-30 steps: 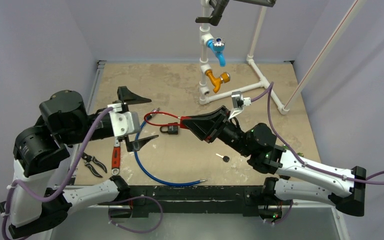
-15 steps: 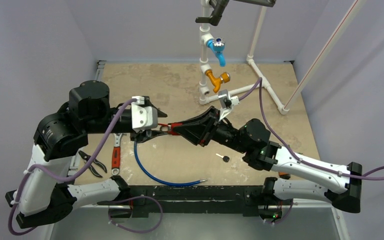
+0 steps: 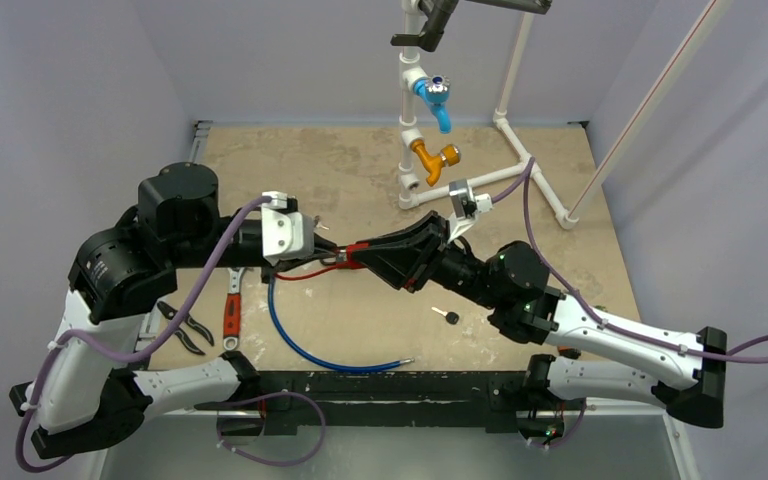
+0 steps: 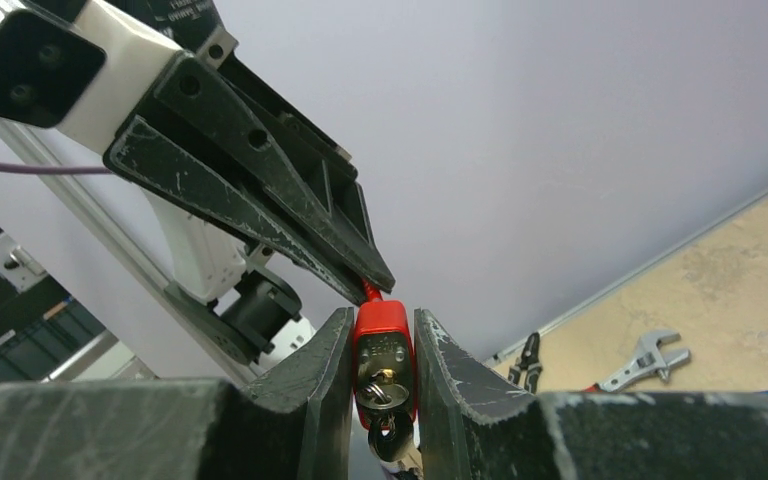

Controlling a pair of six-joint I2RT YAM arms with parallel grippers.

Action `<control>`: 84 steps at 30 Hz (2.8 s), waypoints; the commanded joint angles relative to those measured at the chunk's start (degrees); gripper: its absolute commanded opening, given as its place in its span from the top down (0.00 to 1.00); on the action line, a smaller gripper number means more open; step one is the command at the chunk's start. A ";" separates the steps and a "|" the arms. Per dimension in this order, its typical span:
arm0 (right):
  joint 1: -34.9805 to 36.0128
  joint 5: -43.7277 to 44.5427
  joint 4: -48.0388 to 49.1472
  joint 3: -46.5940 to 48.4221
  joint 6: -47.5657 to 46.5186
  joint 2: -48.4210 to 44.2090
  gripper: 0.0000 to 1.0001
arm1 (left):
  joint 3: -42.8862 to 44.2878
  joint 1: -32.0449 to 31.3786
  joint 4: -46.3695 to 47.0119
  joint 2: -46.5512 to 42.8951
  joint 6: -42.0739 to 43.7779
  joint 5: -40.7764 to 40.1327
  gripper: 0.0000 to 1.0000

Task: Unlock with the key

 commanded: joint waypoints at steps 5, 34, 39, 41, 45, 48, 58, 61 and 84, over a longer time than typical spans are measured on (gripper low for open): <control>-0.21 7.14 14.02 -1.08 0.68 -2.17 1.00 | -7.33 0.28 3.67 -1.06 -7.55 6.03 1.00; -3.59 5.12 -18.89 9.39 -2.62 -5.62 0.24 | 5.68 6.28 0.43 0.72 1.59 0.25 1.00; -3.90 8.88 -19.41 7.07 3.06 -7.82 0.09 | 4.83 6.20 2.98 0.10 0.72 -4.42 1.00; -3.90 10.01 -19.02 5.94 6.71 -7.75 0.03 | 4.19 6.16 6.02 -0.33 -0.26 -7.51 1.00; -3.84 11.06 -17.31 4.36 12.68 -5.49 0.01 | 2.97 6.03 9.34 0.05 -0.51 -14.78 1.00; -3.71 10.87 -15.08 3.55 17.51 -2.82 0.01 | 4.48 4.81 7.24 2.25 -1.11 -17.72 1.00; 0.56 19.58 -0.53 1.57 18.87 2.41 0.01 | -3.60 -2.87 11.81 0.67 -2.02 -26.26 1.00; 1.07 21.59 3.16 0.21 18.95 2.42 0.01 | -4.12 -2.85 12.16 0.75 -2.70 -26.30 1.00; 1.10 29.71 6.10 3.18 25.17 8.74 0.24 | -5.84 -2.92 12.30 0.24 -5.75 -22.55 1.00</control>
